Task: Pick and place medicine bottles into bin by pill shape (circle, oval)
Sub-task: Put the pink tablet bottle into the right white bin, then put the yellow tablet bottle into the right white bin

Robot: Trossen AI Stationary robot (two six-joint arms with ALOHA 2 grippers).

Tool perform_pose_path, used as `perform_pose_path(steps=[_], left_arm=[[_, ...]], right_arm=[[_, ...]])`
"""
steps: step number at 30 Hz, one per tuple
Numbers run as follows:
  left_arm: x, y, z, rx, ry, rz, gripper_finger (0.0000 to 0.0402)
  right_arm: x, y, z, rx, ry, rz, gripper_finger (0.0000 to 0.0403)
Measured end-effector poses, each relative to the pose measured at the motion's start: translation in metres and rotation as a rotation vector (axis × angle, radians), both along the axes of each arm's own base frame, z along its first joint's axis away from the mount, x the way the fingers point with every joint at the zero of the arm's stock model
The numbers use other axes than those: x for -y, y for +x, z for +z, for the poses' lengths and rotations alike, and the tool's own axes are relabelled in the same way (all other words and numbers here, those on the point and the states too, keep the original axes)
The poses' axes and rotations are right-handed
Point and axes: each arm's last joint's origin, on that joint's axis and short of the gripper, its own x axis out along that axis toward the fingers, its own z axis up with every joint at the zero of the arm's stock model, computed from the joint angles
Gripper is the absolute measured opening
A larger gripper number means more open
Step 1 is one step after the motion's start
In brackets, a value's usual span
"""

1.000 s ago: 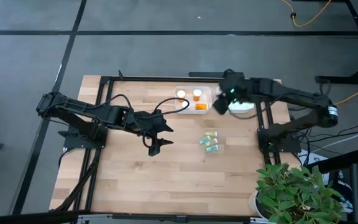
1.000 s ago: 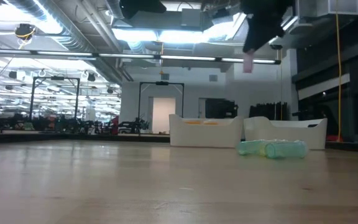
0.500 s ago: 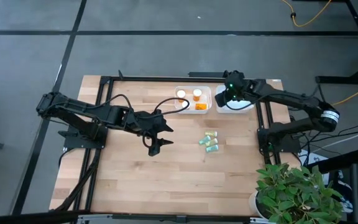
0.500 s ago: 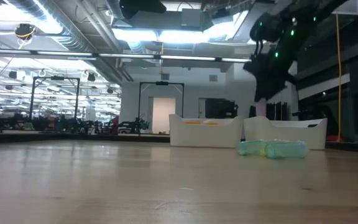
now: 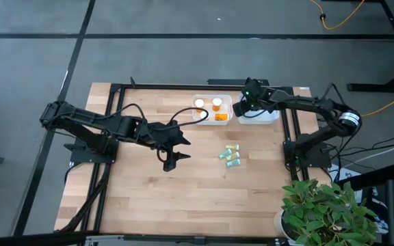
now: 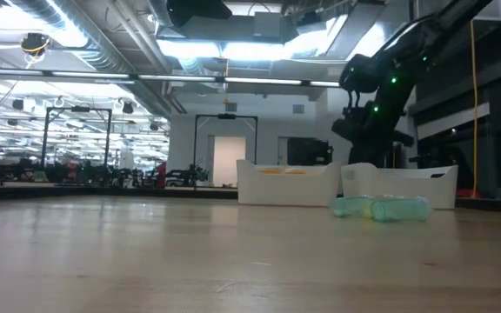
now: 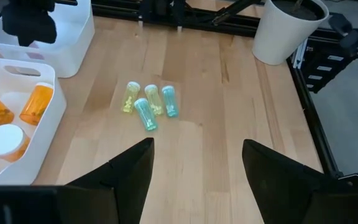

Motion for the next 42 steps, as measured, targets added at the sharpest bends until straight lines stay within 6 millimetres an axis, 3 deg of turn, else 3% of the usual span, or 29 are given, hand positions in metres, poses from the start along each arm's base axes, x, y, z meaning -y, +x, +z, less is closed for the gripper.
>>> perform_pose_path(steps=[6,14,30,42], left_arm=[[0.000,0.000,0.000,0.000,0.000,0.000,0.0237],[0.000,0.000,0.000,0.000,-0.001,0.000,0.0237],[0.000,0.000,0.000,0.000,-0.002,0.001,0.0236],[0.000,0.000,0.000,0.000,-0.002,0.001,0.0237]], right_arm=[[0.011,-0.005,-0.006,0.039,0.056,-0.032,0.0117],[0.012,-0.005,-0.006,0.061,0.073,-0.068,0.0119],[0.011,-0.006,-0.006,0.054,0.078,-0.072,0.0187],[-0.004,-0.013,0.029,0.145,-0.021,-0.104,0.0188]])
